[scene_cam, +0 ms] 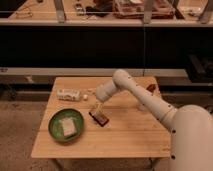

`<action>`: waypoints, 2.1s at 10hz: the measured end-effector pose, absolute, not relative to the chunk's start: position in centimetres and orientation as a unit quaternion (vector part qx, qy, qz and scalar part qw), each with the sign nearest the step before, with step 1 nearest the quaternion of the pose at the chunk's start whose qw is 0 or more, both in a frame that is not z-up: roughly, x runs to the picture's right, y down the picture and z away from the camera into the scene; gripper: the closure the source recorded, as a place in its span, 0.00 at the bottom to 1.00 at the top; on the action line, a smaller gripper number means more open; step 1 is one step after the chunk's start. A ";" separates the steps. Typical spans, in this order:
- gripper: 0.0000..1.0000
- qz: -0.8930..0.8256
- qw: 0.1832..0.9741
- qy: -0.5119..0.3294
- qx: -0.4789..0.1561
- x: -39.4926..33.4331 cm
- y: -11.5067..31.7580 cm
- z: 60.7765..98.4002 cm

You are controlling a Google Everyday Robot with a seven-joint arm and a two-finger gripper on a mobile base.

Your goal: Pick up the ceramic bowl

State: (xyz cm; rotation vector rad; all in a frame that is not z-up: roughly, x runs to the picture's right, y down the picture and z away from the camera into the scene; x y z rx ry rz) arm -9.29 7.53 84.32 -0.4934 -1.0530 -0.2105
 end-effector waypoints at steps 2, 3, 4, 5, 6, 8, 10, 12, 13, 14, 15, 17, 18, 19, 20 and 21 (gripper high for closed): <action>0.20 -0.104 0.830 -0.500 -0.227 -9.4 7.4 84.2; 0.20 -0.125 0.826 -0.508 -0.210 -9.6 7.3 83.9; 0.20 -0.145 0.822 -0.515 -0.195 -9.8 7.2 83.7; 0.20 -0.178 0.815 -0.523 -0.174 -10.0 7.3 83.3; 0.20 -0.225 0.804 -0.530 -0.148 -10.0 7.9 82.9; 0.20 -0.310 0.782 -0.530 -0.105 -9.4 9.0 82.6; 0.20 -0.389 0.756 -0.524 -0.047 -8.9 9.7 82.1; 0.20 -0.442 0.734 -0.516 0.007 -8.5 9.7 81.3; 0.20 -0.456 0.726 -0.514 0.021 -8.6 9.7 81.0; 0.20 -0.463 0.723 -0.513 0.027 -8.6 9.7 80.9; 0.20 -0.463 0.722 -0.513 0.028 -8.7 9.7 80.8; 0.20 -0.482 0.715 -0.505 0.024 -9.1 10.4 80.9; 0.20 -0.504 0.703 -0.502 0.018 -10.1 11.6 80.9; 0.20 -0.524 0.688 -0.502 0.013 -11.3 12.7 80.7; 0.20 -0.535 0.679 -0.503 0.011 -12.0 13.4 80.6; 0.20 -0.543 0.671 -0.505 0.011 -12.9 14.0 80.6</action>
